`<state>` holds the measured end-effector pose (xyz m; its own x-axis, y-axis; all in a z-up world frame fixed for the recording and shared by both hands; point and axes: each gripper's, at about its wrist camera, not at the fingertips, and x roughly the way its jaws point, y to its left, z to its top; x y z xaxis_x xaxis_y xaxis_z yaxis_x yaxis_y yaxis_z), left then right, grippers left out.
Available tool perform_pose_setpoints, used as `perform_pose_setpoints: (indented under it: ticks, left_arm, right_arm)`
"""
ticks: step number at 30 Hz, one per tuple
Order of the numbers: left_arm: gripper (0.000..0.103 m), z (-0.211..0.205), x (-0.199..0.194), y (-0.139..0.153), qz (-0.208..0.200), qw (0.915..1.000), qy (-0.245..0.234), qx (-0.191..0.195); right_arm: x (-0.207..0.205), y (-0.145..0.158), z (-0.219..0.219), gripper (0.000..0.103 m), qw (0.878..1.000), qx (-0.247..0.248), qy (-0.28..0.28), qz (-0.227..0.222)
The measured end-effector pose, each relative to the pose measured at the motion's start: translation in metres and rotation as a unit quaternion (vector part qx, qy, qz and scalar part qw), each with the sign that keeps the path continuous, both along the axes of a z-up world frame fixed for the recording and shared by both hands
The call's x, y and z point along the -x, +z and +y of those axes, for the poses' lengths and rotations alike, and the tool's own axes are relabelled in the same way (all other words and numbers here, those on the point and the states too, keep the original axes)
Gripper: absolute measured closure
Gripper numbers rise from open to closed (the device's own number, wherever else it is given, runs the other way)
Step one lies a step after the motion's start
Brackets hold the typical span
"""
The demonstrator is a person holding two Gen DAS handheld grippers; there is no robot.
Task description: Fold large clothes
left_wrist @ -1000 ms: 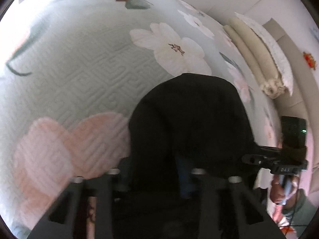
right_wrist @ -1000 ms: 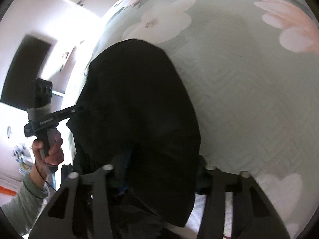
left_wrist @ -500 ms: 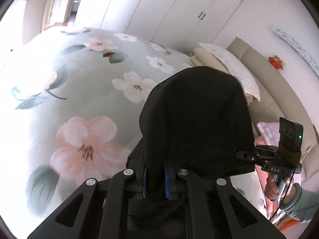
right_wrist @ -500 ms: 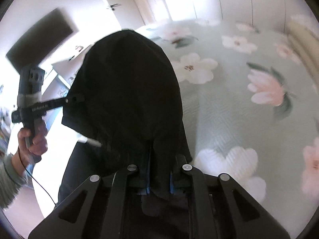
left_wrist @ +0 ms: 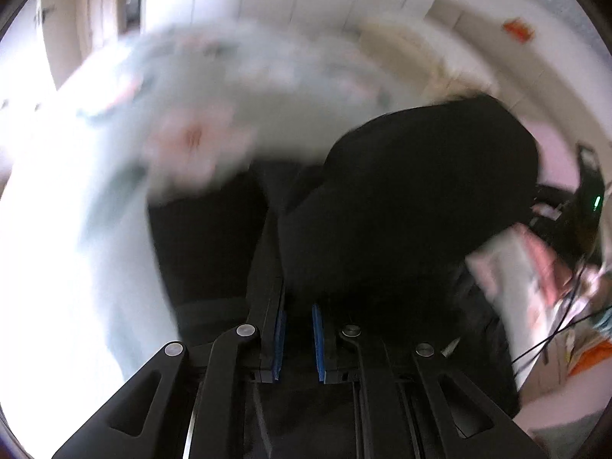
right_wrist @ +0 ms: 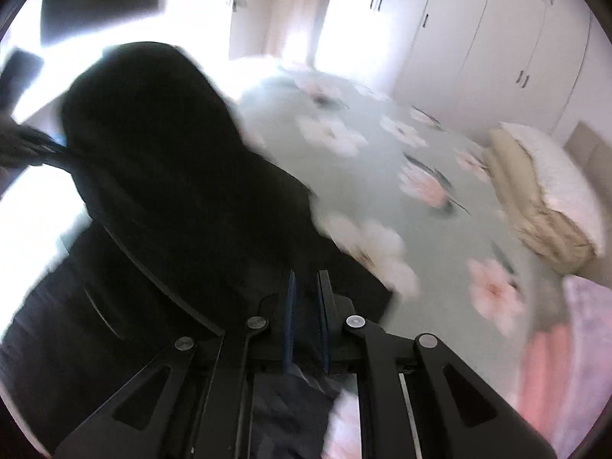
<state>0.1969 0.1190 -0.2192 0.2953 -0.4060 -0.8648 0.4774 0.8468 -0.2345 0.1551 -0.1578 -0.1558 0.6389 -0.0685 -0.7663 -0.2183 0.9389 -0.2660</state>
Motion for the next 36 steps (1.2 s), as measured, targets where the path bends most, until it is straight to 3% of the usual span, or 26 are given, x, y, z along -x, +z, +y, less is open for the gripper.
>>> perform_pose_setpoints:
  ticks: [3, 6, 9, 12, 15, 17, 18, 20, 22, 25, 28, 30, 32, 36]
  left_arm:
    - [0.091, 0.022, 0.018, -0.035, 0.043, 0.9980, 0.034, -0.032]
    - [0.091, 0.039, 0.023, -0.029, 0.041, 0.9969, 0.065, -0.017]
    - [0.091, 0.038, 0.015, -0.003, 0.016, 0.9974, 0.071, 0.001]
    - [0.090, 0.020, -0.002, 0.029, -0.016, 0.9981, 0.056, 0.021]
    - [0.082, -0.011, -0.026, 0.057, -0.041, 0.9979, 0.027, 0.042]
    - [0.079, -0.028, -0.033, 0.064, -0.053, 0.9976, 0.009, 0.044]
    - [0.073, -0.039, -0.036, 0.063, -0.060, 0.9975, -0.001, 0.039]
    - [0.063, -0.054, -0.038, 0.052, -0.058, 0.9980, -0.011, 0.023]
    - [0.063, -0.063, -0.036, 0.022, -0.034, 0.9993, -0.011, 0.012]
    - [0.063, -0.063, -0.025, -0.039, 0.038, 0.9992, 0.003, 0.012]
    - [0.064, -0.056, 0.002, -0.092, 0.080, 0.9967, 0.008, 0.004]
    - [0.064, -0.051, 0.015, -0.100, 0.073, 0.9969, 0.024, 0.017]
    - [0.064, -0.050, 0.015, -0.101, 0.070, 0.9967, 0.036, 0.021]
    - [0.064, -0.053, 0.014, -0.092, 0.069, 0.9968, 0.038, 0.007]
  right_arm:
    - [0.014, -0.041, -0.031, 0.090, 0.995, -0.018, -0.051, 0.086]
    - [0.024, -0.056, -0.058, 0.090, 0.984, -0.063, -0.095, 0.134]
    - [0.021, -0.043, -0.058, 0.088, 0.981, -0.096, -0.096, 0.135]
    - [0.010, -0.019, -0.040, 0.079, 0.982, -0.131, -0.072, 0.117]
    - [-0.003, 0.002, -0.016, 0.067, 0.981, -0.164, -0.034, 0.094]
    - [-0.015, 0.016, 0.003, 0.049, 0.979, -0.185, -0.015, 0.083]
    - [-0.023, 0.022, 0.013, 0.045, 0.977, -0.200, -0.007, 0.076]
    - [-0.031, 0.026, 0.029, 0.042, 0.974, -0.216, 0.001, 0.068]
    - [-0.039, 0.012, 0.050, 0.042, 0.970, -0.225, 0.004, 0.088]
    - [-0.038, -0.046, 0.072, 0.042, 0.966, -0.212, -0.001, 0.146]
    - [-0.016, -0.111, 0.080, 0.051, 0.963, -0.169, -0.006, 0.211]
    - [0.001, -0.139, 0.077, 0.051, 0.958, -0.173, -0.008, 0.229]
    - [0.007, -0.143, 0.074, 0.051, 0.960, -0.183, -0.009, 0.213]
    - [0.000, -0.144, 0.078, 0.050, 0.957, -0.182, -0.025, 0.225]
